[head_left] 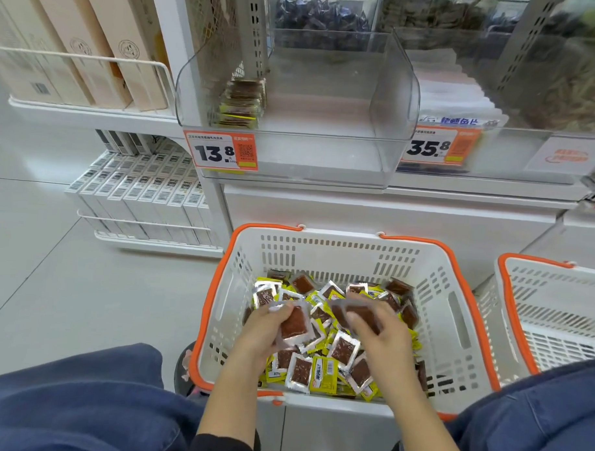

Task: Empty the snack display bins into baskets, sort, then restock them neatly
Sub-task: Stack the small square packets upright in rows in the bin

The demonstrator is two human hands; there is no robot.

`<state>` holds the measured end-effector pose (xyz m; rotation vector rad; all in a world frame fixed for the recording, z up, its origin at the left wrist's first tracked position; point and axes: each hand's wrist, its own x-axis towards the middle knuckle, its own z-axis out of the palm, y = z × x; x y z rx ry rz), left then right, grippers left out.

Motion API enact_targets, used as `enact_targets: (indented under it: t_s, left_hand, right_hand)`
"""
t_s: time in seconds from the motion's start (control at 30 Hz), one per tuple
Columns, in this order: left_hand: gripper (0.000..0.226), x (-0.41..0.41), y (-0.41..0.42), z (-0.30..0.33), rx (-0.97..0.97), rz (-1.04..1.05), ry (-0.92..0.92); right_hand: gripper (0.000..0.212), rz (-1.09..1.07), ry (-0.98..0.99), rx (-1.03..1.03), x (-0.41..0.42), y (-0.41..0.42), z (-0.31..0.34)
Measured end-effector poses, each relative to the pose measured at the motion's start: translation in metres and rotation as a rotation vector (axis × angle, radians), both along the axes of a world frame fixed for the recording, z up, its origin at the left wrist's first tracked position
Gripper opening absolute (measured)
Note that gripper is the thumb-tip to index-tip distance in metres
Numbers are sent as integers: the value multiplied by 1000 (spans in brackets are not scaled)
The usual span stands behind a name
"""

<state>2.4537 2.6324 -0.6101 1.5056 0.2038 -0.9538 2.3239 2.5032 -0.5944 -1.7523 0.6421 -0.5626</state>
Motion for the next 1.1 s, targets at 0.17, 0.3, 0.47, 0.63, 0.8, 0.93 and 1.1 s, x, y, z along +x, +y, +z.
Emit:
enact_targets:
  t_s: [0.17, 0.3, 0.47, 0.63, 0.8, 0.93, 1.1]
  left_hand:
    - [55, -17, -19, -1, 41, 78, -192]
    - [56, -31, -33, 8, -73, 174, -49]
    - [38, -44, -38, 1, -153, 165, -130]
    - [17, -39, -32, 0, -114, -7, -165]
    - [93, -36, -36, -4, -81, -88, -76]
    - [55, -44, -45, 9, -80, -141, -152]
    - [18, -27, -57, 43, 80, -49, -487]
  right_hand:
    - [16, -136, -14, 801, 3, -6, 7]
    - [15, -185, -39, 951, 5, 2, 1]
    - [19, -157, 7, 916, 7, 7, -8]
    - [27, -203, 114, 720, 5, 2, -6]
    - [23, 15, 128, 549, 9, 6, 4]
    - [79, -80, 183, 587, 15, 15, 6]
    - [42, 31, 147, 830, 46, 9, 36]
